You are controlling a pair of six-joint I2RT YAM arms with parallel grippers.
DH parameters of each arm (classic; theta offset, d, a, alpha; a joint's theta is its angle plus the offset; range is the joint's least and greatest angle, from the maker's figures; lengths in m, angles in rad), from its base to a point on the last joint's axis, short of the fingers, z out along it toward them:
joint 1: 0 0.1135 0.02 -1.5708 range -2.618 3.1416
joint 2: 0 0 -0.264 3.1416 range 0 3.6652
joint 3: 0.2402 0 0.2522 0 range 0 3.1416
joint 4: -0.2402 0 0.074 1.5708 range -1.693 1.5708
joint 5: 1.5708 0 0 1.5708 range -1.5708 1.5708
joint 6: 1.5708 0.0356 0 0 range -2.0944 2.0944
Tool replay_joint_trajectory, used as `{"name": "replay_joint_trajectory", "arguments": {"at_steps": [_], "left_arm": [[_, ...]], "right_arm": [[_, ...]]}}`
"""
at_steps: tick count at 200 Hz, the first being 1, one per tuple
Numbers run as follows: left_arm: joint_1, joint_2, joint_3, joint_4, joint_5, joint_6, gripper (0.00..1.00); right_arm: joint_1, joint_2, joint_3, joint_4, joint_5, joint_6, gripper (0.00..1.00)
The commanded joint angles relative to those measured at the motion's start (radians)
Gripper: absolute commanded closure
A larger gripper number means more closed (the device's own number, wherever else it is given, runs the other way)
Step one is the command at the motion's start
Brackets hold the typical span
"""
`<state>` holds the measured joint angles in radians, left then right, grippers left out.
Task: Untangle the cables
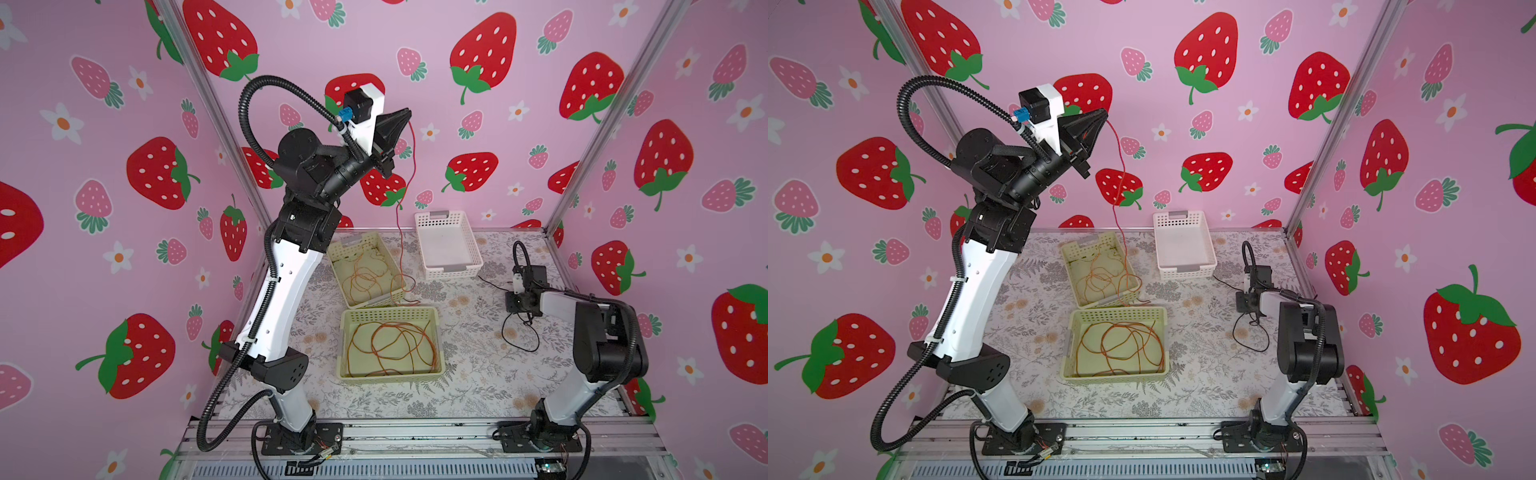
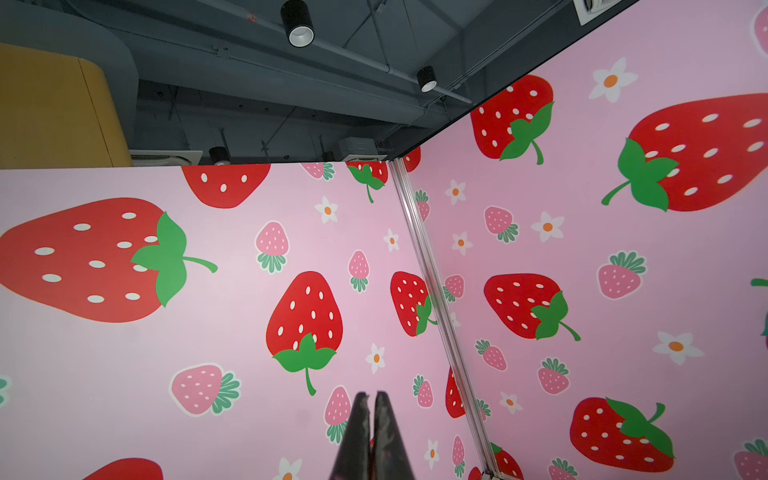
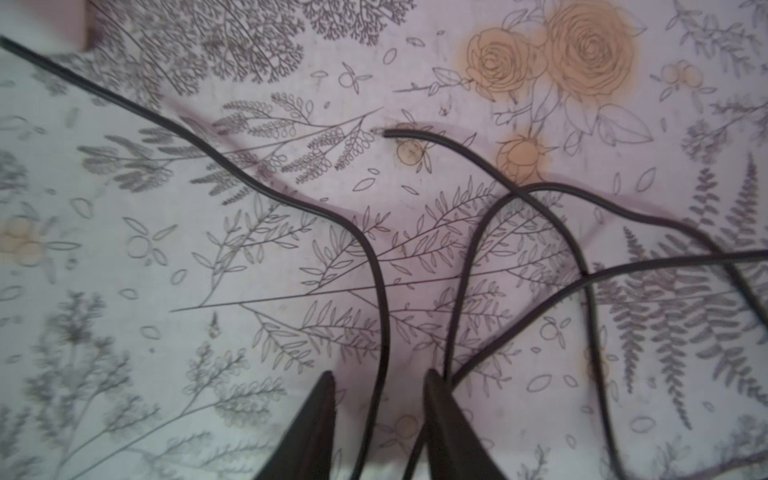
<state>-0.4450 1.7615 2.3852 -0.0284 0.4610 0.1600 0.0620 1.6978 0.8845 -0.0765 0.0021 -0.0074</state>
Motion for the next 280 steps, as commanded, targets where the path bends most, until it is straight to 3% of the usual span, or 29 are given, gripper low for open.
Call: {"name": "replay_joint_trajectory", "arguments": {"at_steps": [1,34,67,96,122,150,166,188,216,235,260,280], "left_arm": [[-0.001,0.004,0.006,0.053,0.023,-0.019,1.0],[-0.007,0.012,0.008,0.053,0.023,-0.018,1.0],[-0.015,0.021,0.006,0.05,0.024,-0.017,1.0],[-0.026,0.023,0.005,0.048,0.026,-0.015,1.0],[-0.03,0.02,0.006,0.046,0.028,-0.013,1.0],[-0.04,0.006,-0.009,0.036,0.028,-0.001,1.0],[-0.046,0.0,-0.017,0.035,0.03,0.004,1.0],[-0.05,-0.006,-0.028,0.036,0.026,0.007,1.0],[-0.05,-0.023,-0.046,0.025,0.014,0.027,1.0],[-0.048,-0.049,-0.084,0.016,-0.01,0.05,1.0],[-0.018,-0.105,-0.19,0.018,-0.04,0.033,1.0],[0.013,-0.185,-0.369,0.056,-0.058,0.006,1.0]], "right_arm": [[0.05,-0.17,-0.029,0.021,-0.081,-0.039,0.49],[0.217,-0.303,0.015,0.076,-0.18,-0.079,0.31],[0.406,-0.313,0.034,0.265,-0.384,-0.131,0.19],[0.487,-0.227,0.075,0.46,-0.519,-0.049,0.16],[0.557,-0.112,0.169,0.42,-0.554,-0.15,0.12],[0.565,0.0,0.27,0.361,-0.612,-0.123,0.14],[0.565,0.036,0.274,0.416,-0.661,-0.082,0.17],[0.568,0.083,0.283,0.492,-0.617,-0.013,0.33],[0.572,0.107,0.323,0.459,-0.599,-0.014,0.81],[0.577,0.057,0.303,0.463,-0.621,-0.036,1.0],[0.592,-0.034,0.303,0.406,-0.701,-0.064,1.0],[0.607,-0.11,0.306,0.361,-0.748,-0.066,1.0]]}}
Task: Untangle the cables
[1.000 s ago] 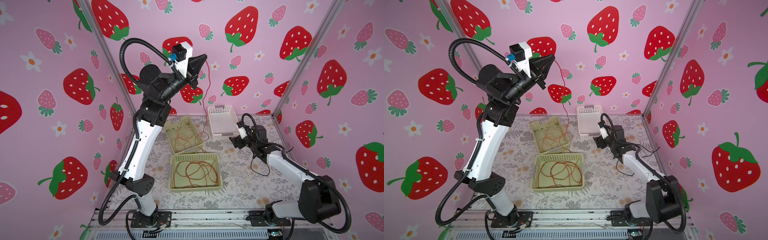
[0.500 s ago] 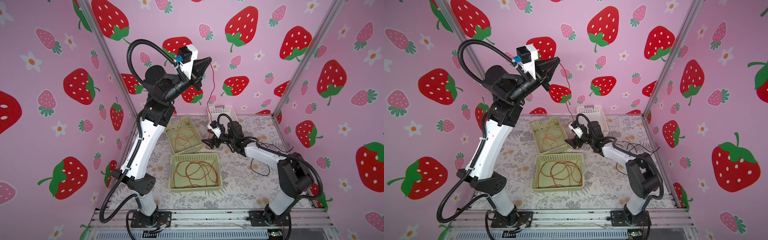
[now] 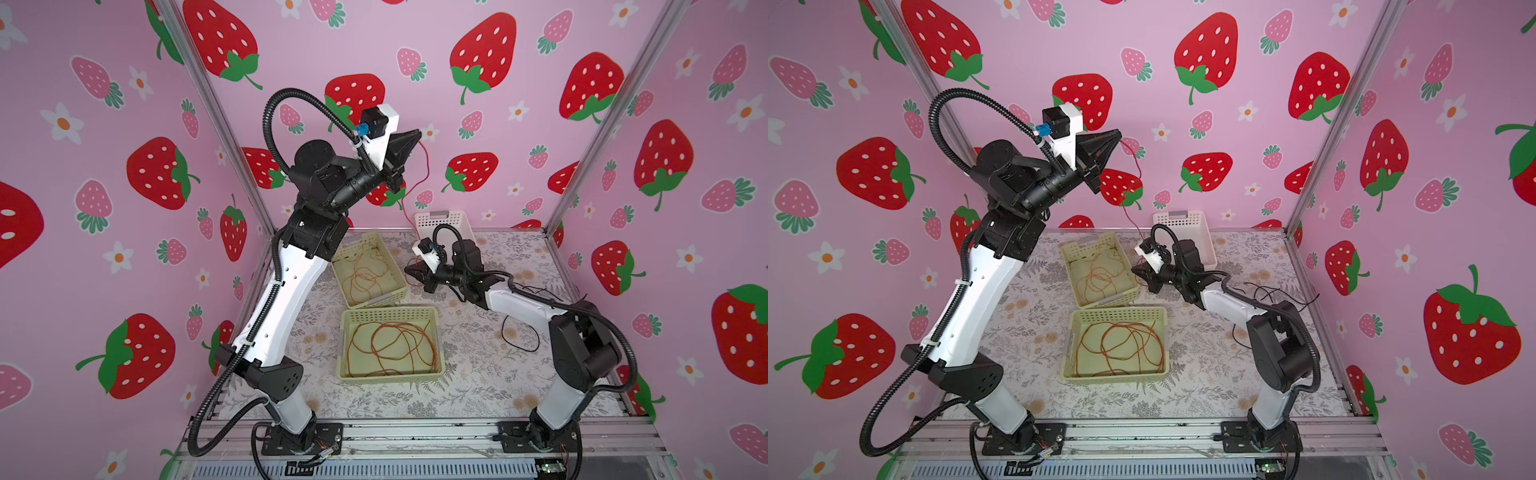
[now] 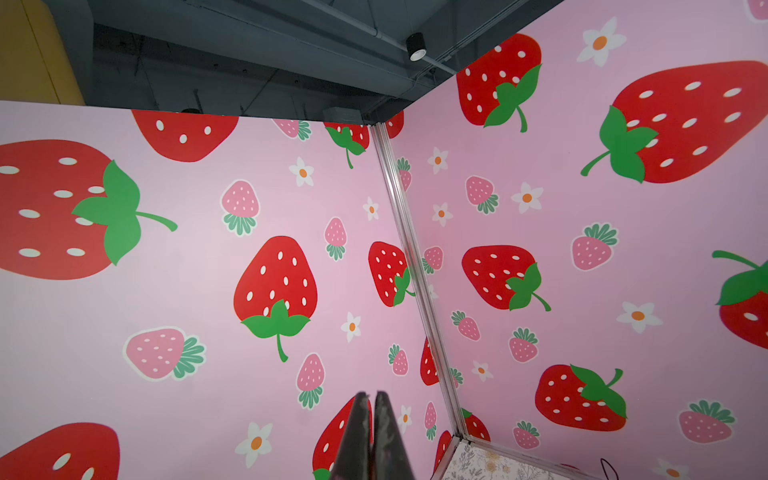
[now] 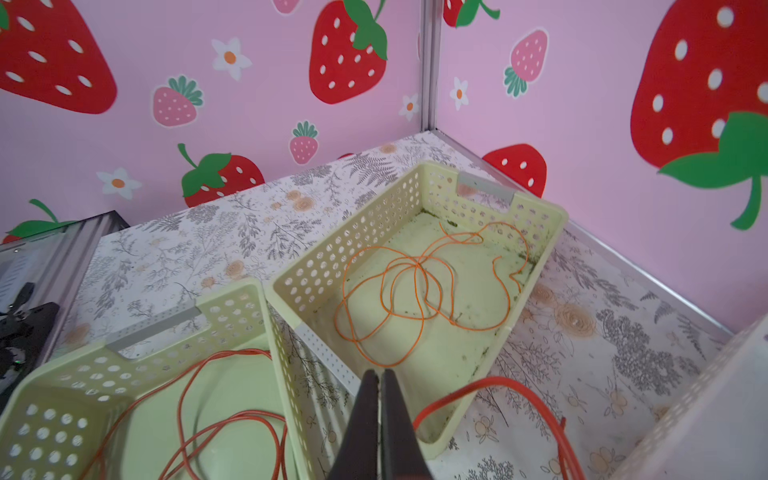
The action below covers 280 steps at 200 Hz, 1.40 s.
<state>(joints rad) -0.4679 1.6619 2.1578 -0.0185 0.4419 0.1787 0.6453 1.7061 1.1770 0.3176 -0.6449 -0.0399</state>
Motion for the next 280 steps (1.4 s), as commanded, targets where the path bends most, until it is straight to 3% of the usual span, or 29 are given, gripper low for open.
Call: {"name": "replay_joint_trajectory", "arguments": {"at_steps": [1,52,88,134,146,167,193,241,280], "left_arm": [[0.038,-0.09,-0.153,0.049,-0.04,-0.014,1.0],[0.098,-0.273,-0.512,0.08,-0.066,-0.081,1.0],[0.097,-0.399,-0.754,0.052,-0.076,-0.111,1.0],[0.061,-0.577,-1.084,0.025,-0.129,-0.231,1.0],[0.034,-0.617,-1.15,0.002,-0.153,-0.25,1.0],[-0.003,-0.669,-1.242,-0.044,-0.187,-0.311,1.0],[-0.045,-0.723,-1.336,-0.108,-0.235,-0.346,1.0],[-0.12,-0.68,-1.427,-0.109,-0.23,-0.418,1.0],[-0.194,-0.506,-1.423,-0.079,-0.258,-0.421,1.0]], "right_arm": [[0.025,-0.121,0.013,-0.036,-0.104,-0.034,1.0],[0.077,-0.182,0.051,-0.177,-0.296,0.012,1.0],[0.14,-0.166,-0.047,-0.224,-0.268,-0.001,1.0],[0.146,-0.12,-0.2,-0.237,-0.114,-0.03,1.0],[0.148,-0.123,-0.205,-0.265,-0.07,-0.042,0.94],[0.148,-0.142,-0.208,-0.315,0.066,-0.061,0.57],[0.147,-0.219,-0.227,-0.351,0.19,-0.074,0.43],[0.118,-0.383,-0.27,-0.326,0.329,-0.073,0.33],[-0.064,-0.464,-0.3,-0.348,0.478,0.02,0.34]]}}
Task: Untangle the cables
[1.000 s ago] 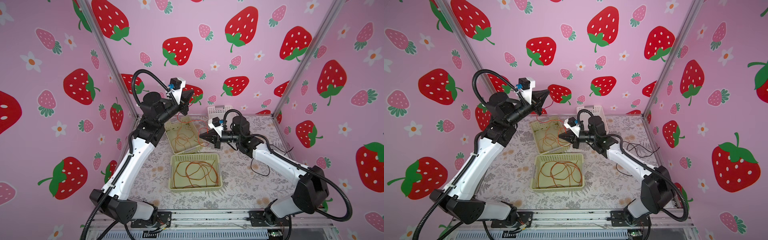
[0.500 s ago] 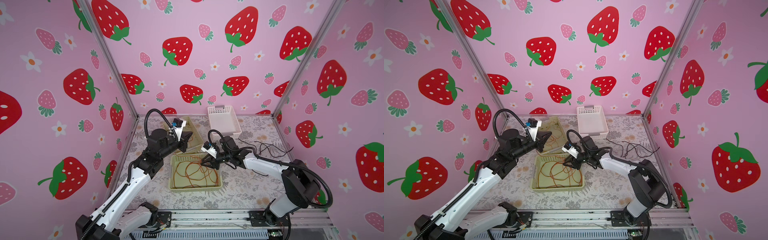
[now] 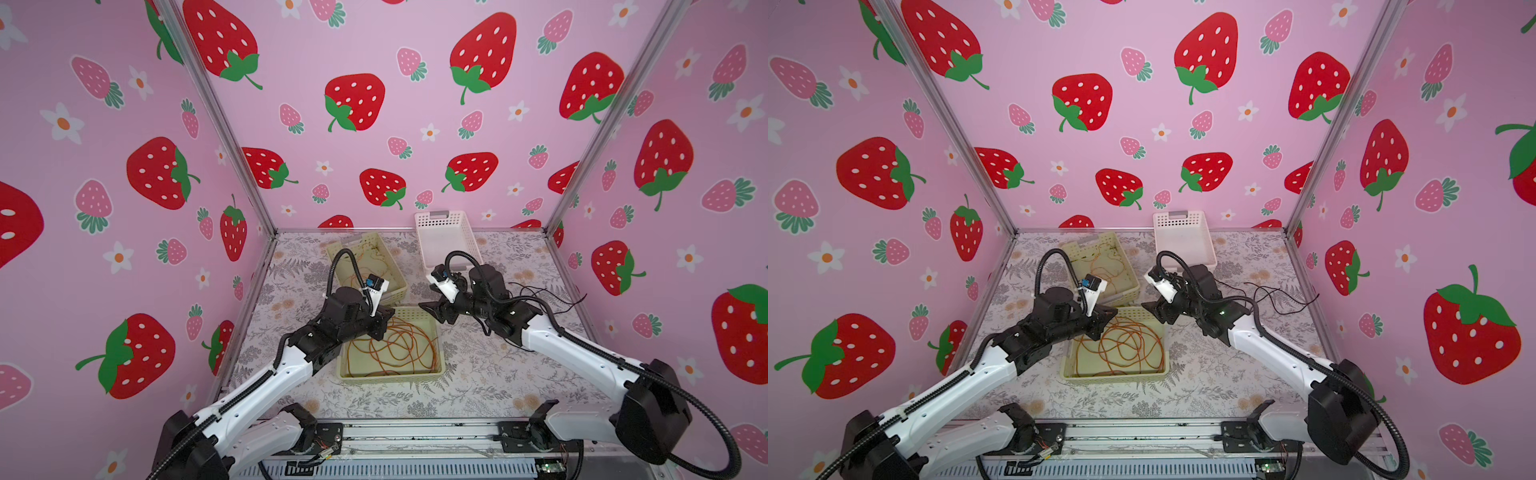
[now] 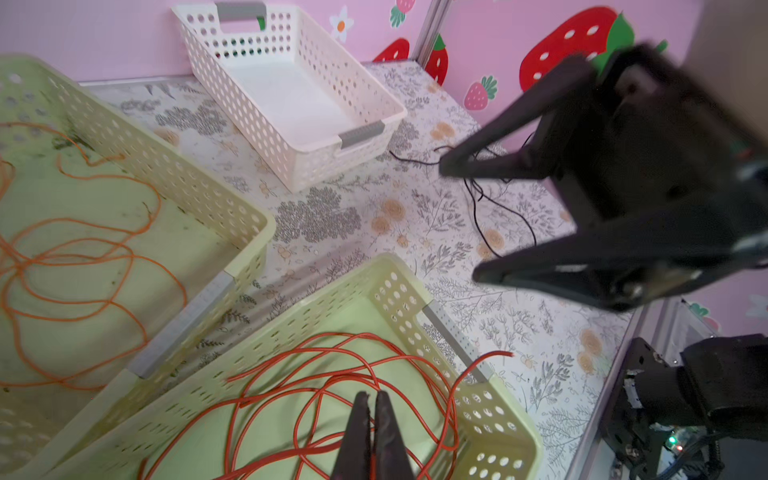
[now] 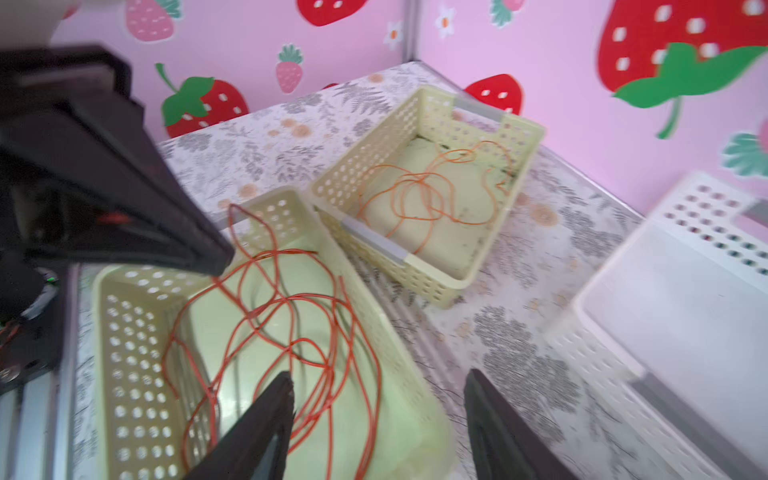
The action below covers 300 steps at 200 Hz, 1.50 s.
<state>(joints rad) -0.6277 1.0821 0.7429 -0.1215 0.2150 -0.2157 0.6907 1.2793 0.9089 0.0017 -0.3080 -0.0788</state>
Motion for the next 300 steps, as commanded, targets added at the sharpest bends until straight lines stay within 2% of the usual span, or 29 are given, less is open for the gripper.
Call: {"name": "replay_joint_trajectory", "arguments": {"at_steps": [1,10,15,27,35,63,86,93,138,181,202,223,244,260,273,300], "left_arm": [[-0.036,0.076,-0.008,0.023,-0.031,-0.027,1.0],[-0.048,0.104,-0.007,0.03,-0.033,-0.03,1.0],[-0.054,0.115,-0.005,0.031,-0.032,-0.03,0.96],[-0.068,0.138,0.006,0.027,-0.033,-0.019,0.68],[-0.079,0.14,0.016,0.022,-0.041,-0.007,0.54],[-0.094,0.1,0.054,0.009,-0.073,0.06,0.29],[-0.099,0.059,0.098,-0.024,-0.104,0.126,0.13],[-0.099,0.05,0.111,-0.033,-0.106,0.146,0.0],[-0.101,0.036,0.193,-0.059,-0.112,0.286,0.01],[-0.099,0.112,0.296,-0.052,-0.106,0.381,0.05],[-0.095,0.162,0.334,-0.027,-0.084,0.401,0.07],[-0.088,0.204,0.375,-0.001,-0.039,0.402,0.09],[-0.076,0.244,0.419,0.01,-0.01,0.393,0.12],[-0.07,0.28,0.452,0.025,0.02,0.38,0.09],[-0.068,0.32,0.486,0.043,0.05,0.356,0.0],[-0.076,0.443,0.567,0.111,0.132,0.298,0.01]], "right_arm": [[-0.117,-0.038,-0.032,-0.034,0.143,0.064,0.34],[-0.192,-0.05,-0.043,-0.053,0.182,0.117,0.35],[-0.238,-0.054,-0.054,-0.065,0.191,0.143,0.35],[-0.34,-0.056,-0.083,-0.088,0.198,0.18,0.35],[-0.397,-0.048,-0.101,-0.1,0.227,0.195,0.36],[-0.542,0.036,-0.146,-0.105,0.285,0.189,0.38],[-0.612,0.157,-0.131,-0.088,0.299,0.186,0.41],[-0.62,0.194,-0.123,-0.077,0.307,0.183,0.42],[-0.633,0.427,-0.007,-0.06,0.345,0.141,0.47],[-0.634,0.552,0.092,-0.082,0.369,0.121,0.48],[-0.634,0.61,0.127,-0.101,0.374,0.11,0.56],[-0.633,0.638,0.139,-0.111,0.362,0.102,0.72],[-0.632,0.621,0.139,-0.127,0.346,0.102,0.9],[-0.622,0.545,0.139,-0.148,0.345,0.1,1.0],[-0.611,0.447,0.147,-0.168,0.317,0.1,1.0],[-0.571,0.227,0.21,-0.169,0.137,0.114,1.0]]}}
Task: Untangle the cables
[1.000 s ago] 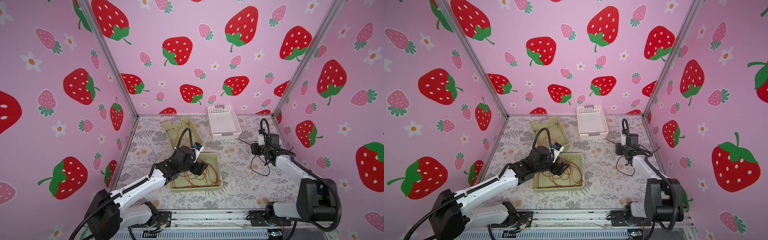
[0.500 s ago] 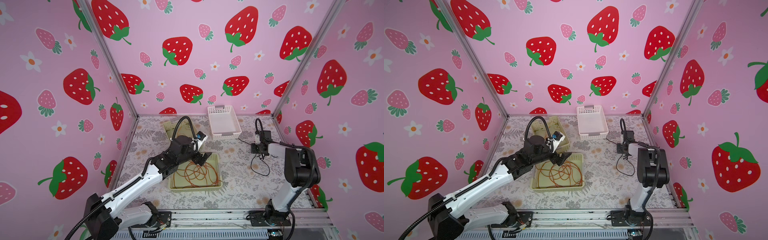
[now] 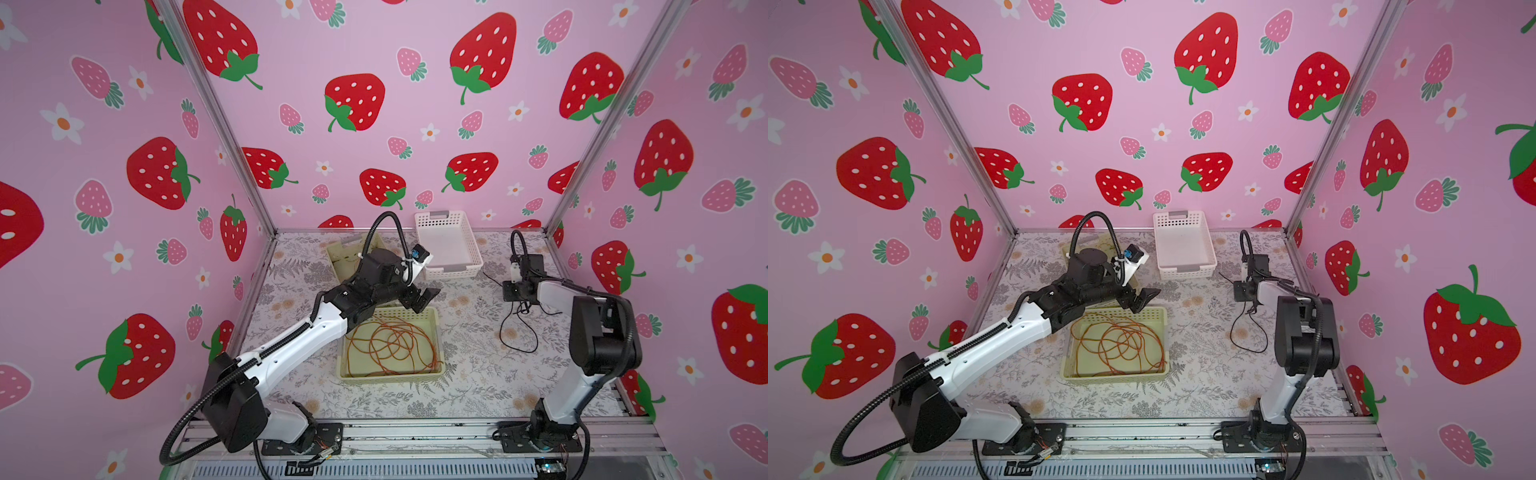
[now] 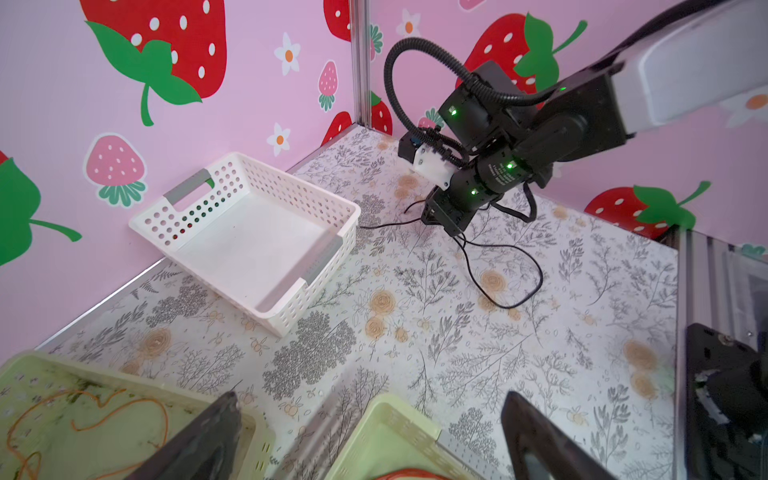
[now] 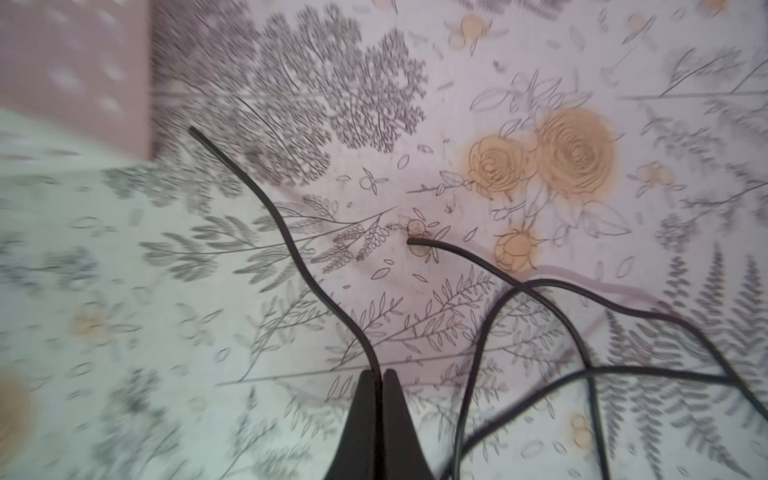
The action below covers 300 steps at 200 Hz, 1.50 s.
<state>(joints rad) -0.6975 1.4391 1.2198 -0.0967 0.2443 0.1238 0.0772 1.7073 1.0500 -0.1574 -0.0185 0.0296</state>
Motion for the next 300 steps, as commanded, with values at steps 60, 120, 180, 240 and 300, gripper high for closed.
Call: {"name": "replay_joint_trajectory", "arguments": {"at_steps": [60,120,180,240,300], "left_arm": [[-0.046,0.302,0.198,0.345,0.257,-0.167,0.01],[-0.051,0.39,0.243,0.388,0.079,-0.145,0.01],[-0.057,0.46,0.334,0.409,0.166,-0.187,0.84],[-0.038,0.465,0.501,0.301,0.145,-0.112,1.0],[0.043,0.677,0.911,0.182,0.126,-0.044,1.0]], "right_arm": [[0.205,-0.339,0.269,0.048,-0.354,0.078,1.0],[0.243,-0.342,0.329,0.095,-0.466,0.126,1.0],[0.229,-0.336,0.318,0.085,-0.47,0.11,1.0],[0.078,-0.415,0.167,0.145,-0.466,0.113,0.34],[0.063,-0.466,0.001,0.124,-0.33,0.116,0.29]]}}
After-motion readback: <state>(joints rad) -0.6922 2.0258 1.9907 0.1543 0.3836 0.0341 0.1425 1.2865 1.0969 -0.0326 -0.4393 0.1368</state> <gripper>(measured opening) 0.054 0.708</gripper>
